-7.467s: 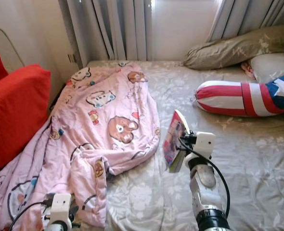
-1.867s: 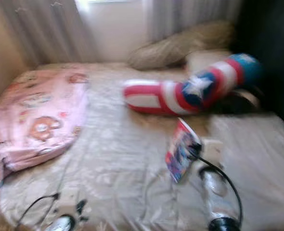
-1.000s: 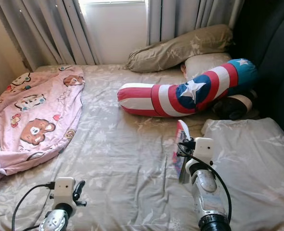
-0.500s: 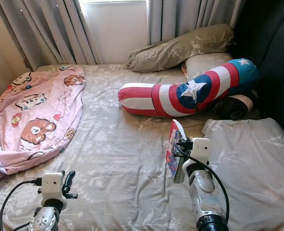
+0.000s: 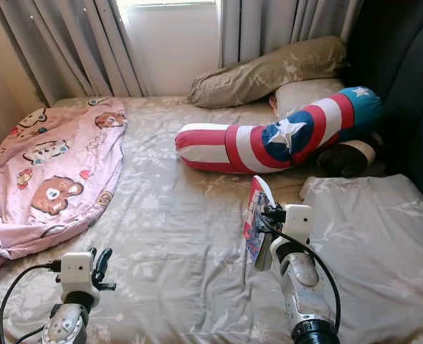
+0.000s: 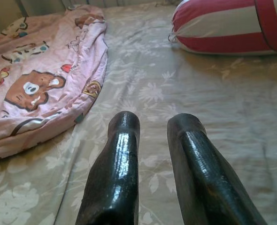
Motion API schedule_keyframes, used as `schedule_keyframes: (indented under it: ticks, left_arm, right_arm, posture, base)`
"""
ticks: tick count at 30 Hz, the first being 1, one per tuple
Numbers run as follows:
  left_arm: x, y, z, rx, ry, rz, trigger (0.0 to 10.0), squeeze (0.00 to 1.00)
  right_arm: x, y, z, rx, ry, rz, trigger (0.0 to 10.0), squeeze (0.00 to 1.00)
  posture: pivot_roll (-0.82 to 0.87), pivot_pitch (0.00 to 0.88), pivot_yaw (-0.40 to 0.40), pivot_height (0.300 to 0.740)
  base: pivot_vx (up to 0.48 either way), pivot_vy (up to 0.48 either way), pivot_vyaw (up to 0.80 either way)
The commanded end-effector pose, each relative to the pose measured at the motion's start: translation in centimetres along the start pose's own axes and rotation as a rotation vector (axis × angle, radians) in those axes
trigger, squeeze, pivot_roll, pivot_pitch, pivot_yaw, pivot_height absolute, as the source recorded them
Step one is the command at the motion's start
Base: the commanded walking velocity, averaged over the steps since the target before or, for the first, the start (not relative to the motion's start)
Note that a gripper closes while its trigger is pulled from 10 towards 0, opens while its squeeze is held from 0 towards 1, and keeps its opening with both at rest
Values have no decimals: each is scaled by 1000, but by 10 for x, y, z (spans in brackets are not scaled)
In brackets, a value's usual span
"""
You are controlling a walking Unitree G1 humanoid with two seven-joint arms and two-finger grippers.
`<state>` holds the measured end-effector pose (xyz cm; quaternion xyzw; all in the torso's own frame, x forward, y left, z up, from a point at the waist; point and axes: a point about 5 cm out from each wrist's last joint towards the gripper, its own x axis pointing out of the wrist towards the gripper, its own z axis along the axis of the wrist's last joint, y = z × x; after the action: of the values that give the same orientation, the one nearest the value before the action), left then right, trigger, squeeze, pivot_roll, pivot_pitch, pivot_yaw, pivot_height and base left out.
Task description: Clean up the room
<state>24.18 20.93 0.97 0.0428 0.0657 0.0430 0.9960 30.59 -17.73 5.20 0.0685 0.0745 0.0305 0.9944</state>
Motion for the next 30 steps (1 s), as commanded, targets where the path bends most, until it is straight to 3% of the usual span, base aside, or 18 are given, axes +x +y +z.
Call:
schedule_keyframes:
  ticks: [1, 6, 17, 30]
  left_arm:
    - [0, 1, 1, 4, 4, 2, 10000, 0]
    - [0, 1, 1, 5, 2, 3, 10000, 0]
    - [-1, 1, 3, 5, 5, 4, 10000, 0]
    - [-1, 1, 3, 6, 13, 5, 10000, 0]
  right_arm:
    - [4, 3, 13, -14, -48, 15, 10000, 0]
    - [4, 4, 11, -19, -37, 17, 10000, 0]
    - [2, 4, 13, -3, -62, 26, 10000, 0]
    - [3, 7, 7, -28, -9, 44, 10000, 0]
  posture:
    - [2, 0, 48, 703]
    - [3, 0, 47, 678]
    - [3, 0, 45, 678]
    - [6, 0, 42, 664]
  base:
    - [0, 0, 0]
    - [0, 0, 0]
    - [0, 0, 0]
    - [0, 0, 0]
